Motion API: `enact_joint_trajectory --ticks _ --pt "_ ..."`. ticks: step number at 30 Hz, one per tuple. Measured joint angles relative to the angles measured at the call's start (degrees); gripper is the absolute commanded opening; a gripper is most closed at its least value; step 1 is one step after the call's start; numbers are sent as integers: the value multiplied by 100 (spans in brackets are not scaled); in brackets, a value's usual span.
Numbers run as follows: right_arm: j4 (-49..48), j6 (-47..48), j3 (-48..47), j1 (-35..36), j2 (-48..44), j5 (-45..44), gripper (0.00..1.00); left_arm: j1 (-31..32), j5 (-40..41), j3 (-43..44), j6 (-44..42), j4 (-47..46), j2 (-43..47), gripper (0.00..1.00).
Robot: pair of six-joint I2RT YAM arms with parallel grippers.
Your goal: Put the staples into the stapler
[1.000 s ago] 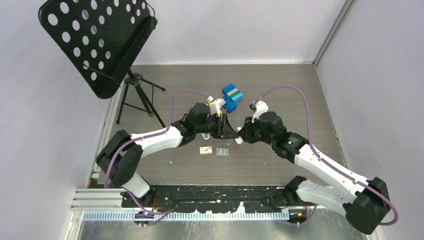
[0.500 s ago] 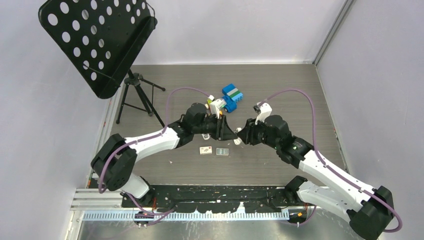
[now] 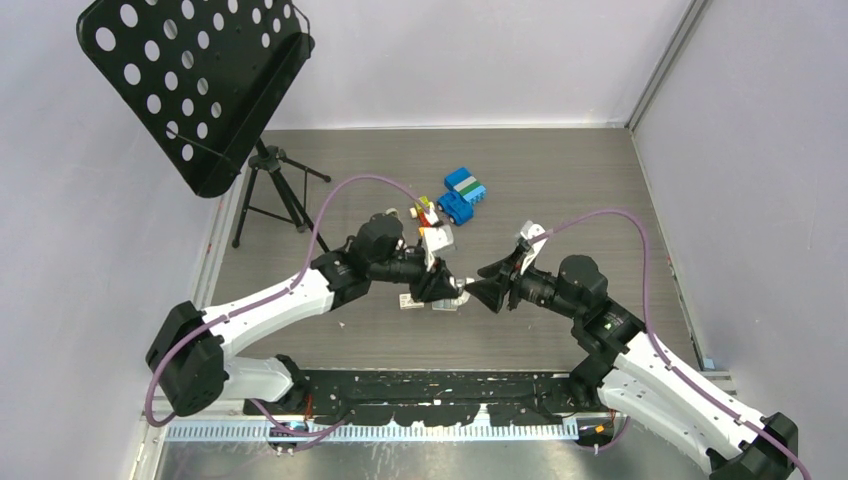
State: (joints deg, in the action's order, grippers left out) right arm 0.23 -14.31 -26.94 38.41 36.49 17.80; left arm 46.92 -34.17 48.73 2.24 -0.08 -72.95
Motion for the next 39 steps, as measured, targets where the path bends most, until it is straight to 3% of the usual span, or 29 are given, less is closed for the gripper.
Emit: enact_joint_trajectory --ticks 7,15,30,34,39 --pt "-365 551 149 0 -46 1342 57 608 -107 2 -1023 682 0 0" --pt "-365 887 153 7 -42 2262 56 664 -87 2 -1499 920 275 0" --pt "-367 1147 164 11 284 2583 46 667 -94 2 -1613 957 511 0" --pt "-367 1198 166 11 304 2579 37 667 -101 -2 -1593 929 625 0" --pt "-376 1287 166 11 304 2533 13 675 -98 -118 -1471 841 741 0"
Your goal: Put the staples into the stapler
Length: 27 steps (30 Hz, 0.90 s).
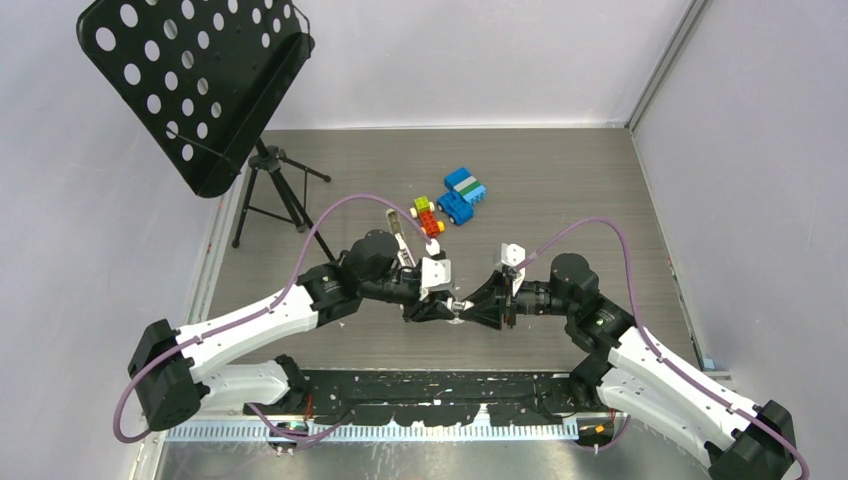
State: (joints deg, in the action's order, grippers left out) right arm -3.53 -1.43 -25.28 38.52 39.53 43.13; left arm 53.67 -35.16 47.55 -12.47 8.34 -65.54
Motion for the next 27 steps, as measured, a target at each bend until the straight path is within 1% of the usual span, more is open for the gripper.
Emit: enact_joint_trajectory --ticks 2,3,8,13,19,27 --pt "-4 9 0 0 -2 -13 3 0 7 -55 50 -74 35 0" --pt "-7 4 0 0 -7 -15 1 0 13 -85 76 -120 57 0" --pt "-103 -131 37 4 -173 -116 0 -33 52 -308 323 -479 247 0" --pt "-737 -522 378 -42 -640 -376 0 -350 -74 -859 964 -1331 682 0" --pt "-1899 -1215 855 -306 -1075 -745 0 -890 -162 -1545 2076 -2583 1169 0" --pt "-3698 -2308 1545 -382 -1019 -1152 0 -981 184 -2251 3331 -3917 1504 0"
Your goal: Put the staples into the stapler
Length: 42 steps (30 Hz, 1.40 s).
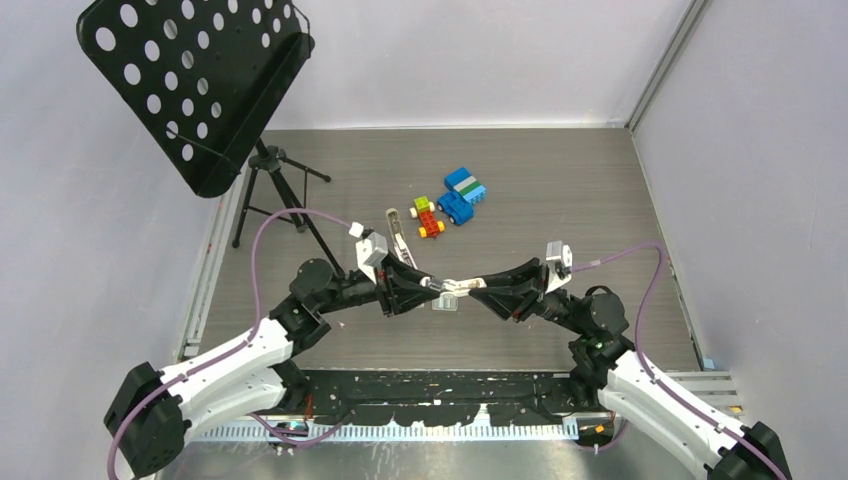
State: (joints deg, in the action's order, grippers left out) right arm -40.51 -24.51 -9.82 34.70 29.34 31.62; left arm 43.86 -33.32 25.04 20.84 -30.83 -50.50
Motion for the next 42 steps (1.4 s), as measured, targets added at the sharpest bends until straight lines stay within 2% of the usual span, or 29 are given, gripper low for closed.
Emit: enact_joint_trajectory --ticks 7,9,15,17,21,27,30,36,42 --pt "-1150 -544 236 0 538 -258 0 -35 229 -459 957 -1064 -160 3" --pt "-1523 -656 302 -4 765 -356 0 -76 227 -511 1174 -1320 -310 14" --pt "-2131 -833 343 -44 1233 -428 0 -125 227 -579 1412 -1574 -505 64" --pt "-2273 -813 330 -81 1209 -520 0 -125 221 -577 1281 -1305 -450 75" --pt "-2052 -647 236 -120 1082 -492 0 -125 229 -426 837 -164 -72 88" --pt "-918 -83 -83 -120 697 -203 0 -125 437 407 -195 1694 717 96" --pt "-415 210 -234 -120 612 13 1 -125 492 916 -708 2396 800 97" --pt "-31 496 -321 -120 730 549 0 -125 151 1996 -1738 3501 107 98" --pt "-17 518 -389 -120 1005 984 0 -57 -455 2302 -2293 3882 -785 95"
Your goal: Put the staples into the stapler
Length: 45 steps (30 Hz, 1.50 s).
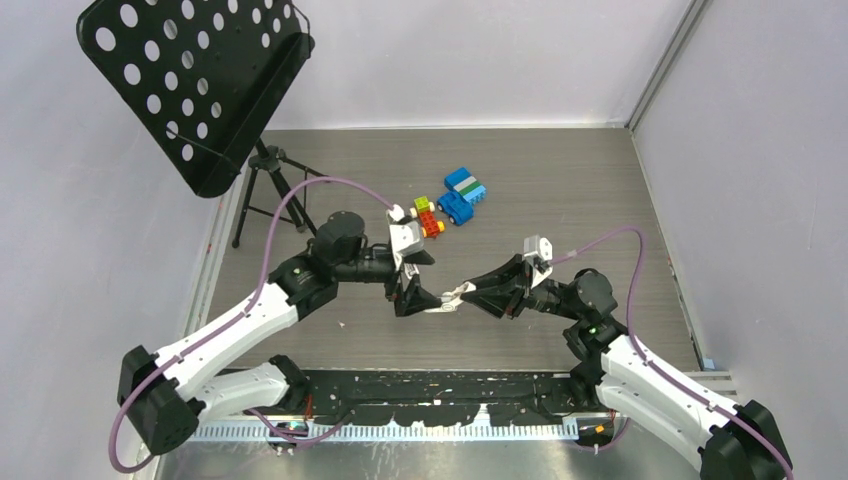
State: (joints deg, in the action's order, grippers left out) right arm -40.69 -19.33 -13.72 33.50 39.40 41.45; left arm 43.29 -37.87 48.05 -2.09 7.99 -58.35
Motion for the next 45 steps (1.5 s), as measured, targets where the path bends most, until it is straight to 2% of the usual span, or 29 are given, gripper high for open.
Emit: enact_joint_trajectory --ticks 5,17,24,30,32,33,35,40,45 --pt "-2 2 -2 0 15 201 0 190 -310 48 -348 186 -337 92" --pt "-26 4 -28 0 87 433 0 658 -417 199 -890 286 -721 74" --pt "-44 11 -28 0 87 428 0 758 -317 208 -903 396 -791 44" --pt "-46 46 -28 0 87 407 0 769 -299 208 -883 433 -791 6" --pt "-44 74 -28 0 87 404 1 772 -278 208 -892 435 -791 0" --pt "-42 81 -28 2 83 396 6 772 -278 208 -876 435 -796 0" --pt "-37 81 -28 2 72 354 30 772 -262 208 -861 426 -796 0" --pt "120 72 -28 7 -160 -81 61 796 79 160 -625 157 -793 0" --pt "758 140 -35 2 -1005 -1021 74 826 1010 -74 129 -177 -850 0"
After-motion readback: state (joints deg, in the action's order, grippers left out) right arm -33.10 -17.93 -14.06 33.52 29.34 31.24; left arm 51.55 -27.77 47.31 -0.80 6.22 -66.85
